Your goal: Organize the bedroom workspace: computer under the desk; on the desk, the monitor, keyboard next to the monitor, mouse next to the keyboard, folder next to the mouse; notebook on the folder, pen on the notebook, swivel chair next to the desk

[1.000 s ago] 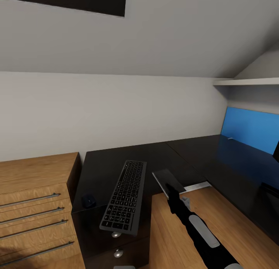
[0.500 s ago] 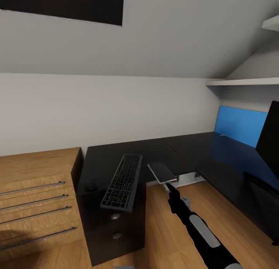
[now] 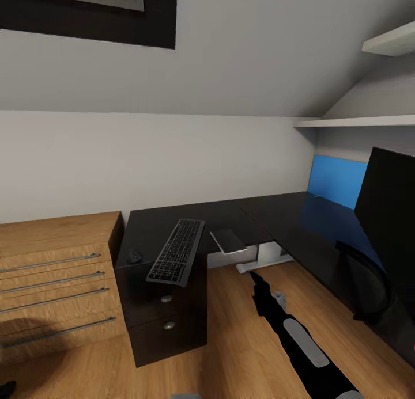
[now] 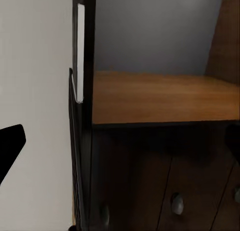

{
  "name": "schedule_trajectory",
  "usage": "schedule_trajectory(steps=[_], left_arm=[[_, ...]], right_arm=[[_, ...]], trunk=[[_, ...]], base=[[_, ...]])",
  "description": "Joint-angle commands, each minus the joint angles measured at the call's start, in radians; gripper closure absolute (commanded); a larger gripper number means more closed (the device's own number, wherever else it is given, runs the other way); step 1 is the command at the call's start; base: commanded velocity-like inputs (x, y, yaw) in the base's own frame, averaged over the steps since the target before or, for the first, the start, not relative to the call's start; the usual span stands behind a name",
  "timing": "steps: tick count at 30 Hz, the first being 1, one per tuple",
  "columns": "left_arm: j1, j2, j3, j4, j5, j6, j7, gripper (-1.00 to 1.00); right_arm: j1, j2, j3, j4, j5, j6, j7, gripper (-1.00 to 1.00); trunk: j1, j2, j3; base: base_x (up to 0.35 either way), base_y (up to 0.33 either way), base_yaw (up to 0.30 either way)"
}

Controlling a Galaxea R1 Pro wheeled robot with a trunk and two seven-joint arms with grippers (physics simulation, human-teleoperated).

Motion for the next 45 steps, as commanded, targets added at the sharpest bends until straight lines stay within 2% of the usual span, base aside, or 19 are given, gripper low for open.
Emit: schedule_trajectory(steps=[1, 10, 13, 18, 19, 22, 23, 26, 27, 29, 31, 34, 41, 42, 44, 45], left_arm=[[-0.001, 0.001, -0.004, -0.002, 0.006, 0.004, 0.007, -1.0], [-0.001, 0.003, -0.006, -0.002, 0.004, 0.002, 0.005, -1.0], [-0.001, 0.003, -0.005, -0.001, 0.004, 0.002, 0.006, -1.0], [-0.001, 0.005, -0.002, 0.0, 0.003, 0.002, 0.008, -1.0], [-0.001, 0.005, -0.001, 0.0, 0.003, 0.002, 0.008, -1.0], [-0.001, 0.006, 0.0, 0.0, 0.004, 0.002, 0.01, -1.0], [-0.001, 0.007, 0.001, 0.0, 0.004, 0.002, 0.011, -1.0], [-0.001, 0.009, 0.003, 0.0, 0.006, 0.004, 0.013, -1.0], [-0.001, 0.01, 0.005, 0.0, 0.007, 0.004, 0.014, -1.0], [-0.001, 0.011, 0.008, 0.002, 0.008, 0.005, 0.015, -1.0], [-0.001, 0.014, 0.031, 0.021, 0.01, 0.004, 0.015, -1.0], [-0.001, 0.014, 0.072, 0.055, 0.01, 0.002, 0.014, -1.0], [-0.001, 0.014, 0.118, 0.126, 0.009, 0.0, 0.008, -1.0], [-0.001, 0.016, 0.126, 0.173, 0.009, -0.011, 0.006, -1.0], [-0.001, 0.018, 0.127, 0.201, 0.008, -0.031, 0.005, -1.0], [-0.001, 0.018, 0.127, 0.232, 0.007, -0.062, 0.005, -1.0]], right_arm=[[-0.001, -0.002, 0.003, 0.0, -0.008, -0.006, 0.001, -1.0], [-0.001, -0.042, 0.003, 0.008, -0.004, -0.098, 0.002, -1.0], [-0.001, -0.048, 0.004, 0.013, -0.002, -0.105, 0.001, -1.0], [-0.001, -0.049, 0.009, 0.14, 0.033, -0.123, -0.003, -1.0], [-0.001, -0.048, 0.011, 0.2, 0.064, -0.138, -0.002, -1.0], [-0.001, -0.047, 0.014, 0.287, 0.143, -0.181, -0.001, -1.0], [-0.001, -0.046, 0.018, 0.333, 0.216, -0.226, 0.0, -1.0], [-0.001, -0.044, 0.02, 0.382, 0.342, -0.314, 0.001, -1.0], [-0.001, -0.043, 0.02, 0.412, 0.426, -0.377, 0.0, -1.0], [-0.001, -0.043, 0.02, 0.455, 0.5, -0.432, -0.002, -1.0], [-0.001, -0.041, 0.023, 0.571, 0.596, -0.501, -0.003, -1.0], [-0.001, -0.04, 0.024, 0.671, 0.639, -0.53, -0.003, -1.0], [-0.001, -0.039, 0.02, 0.762, 0.663, -0.544, -0.001, -1.0], [-0.001, -0.03, 0.022, 0.832, 0.674, -0.548, 0.003, -1.0], [-0.001, -0.016, 0.021, 0.851, 0.682, -0.55, 0.004, -1.0], [-0.001, 0.0, 0.02, 0.864, 0.69, -0.552, 0.004, -1.0]], trunk=[[0.0, -0.001, -0.001], [0.0, -0.001, -0.001], [-0.012, 0.02, 0.008], [-0.031, 0.055, 0.024], [-0.035, 0.062, 0.027], [-0.046, 0.083, 0.037], [-0.05, 0.09, 0.04], [-0.062, 0.111, 0.049], [-0.066, 0.118, 0.052], [-0.073, 0.132, 0.058], [-0.081, 0.146, 0.065], [-0.092, 0.167, 0.074], [-0.119, 0.216, 0.096], [-0.123, 0.223, 0.099], [-0.131, 0.237, 0.105], [-0.135, 0.244, 0.109]], base=[[-0.14, -0.092, 0.0], [-0.038, -0.025, 0.0], [-0.006, -0.004, 0.0], [-0.002, -0.001, 0.0], [0.0, 0.0, 0.0], [0.0, 0.0, 0.0], [0.0, 0.0, 0.0], [0.0, 0.0, 0.0], [0.0, 0.0, 0.0], [0.0, 0.0, 0.0], [0.0, 0.0, 0.0], [0.0, 0.0, 0.0], [0.0, 0.0, 0.0], [0.0, 0.0, 0.0], [0.0, 0.0, 0.0], [0.0, 0.0, 0.0]])
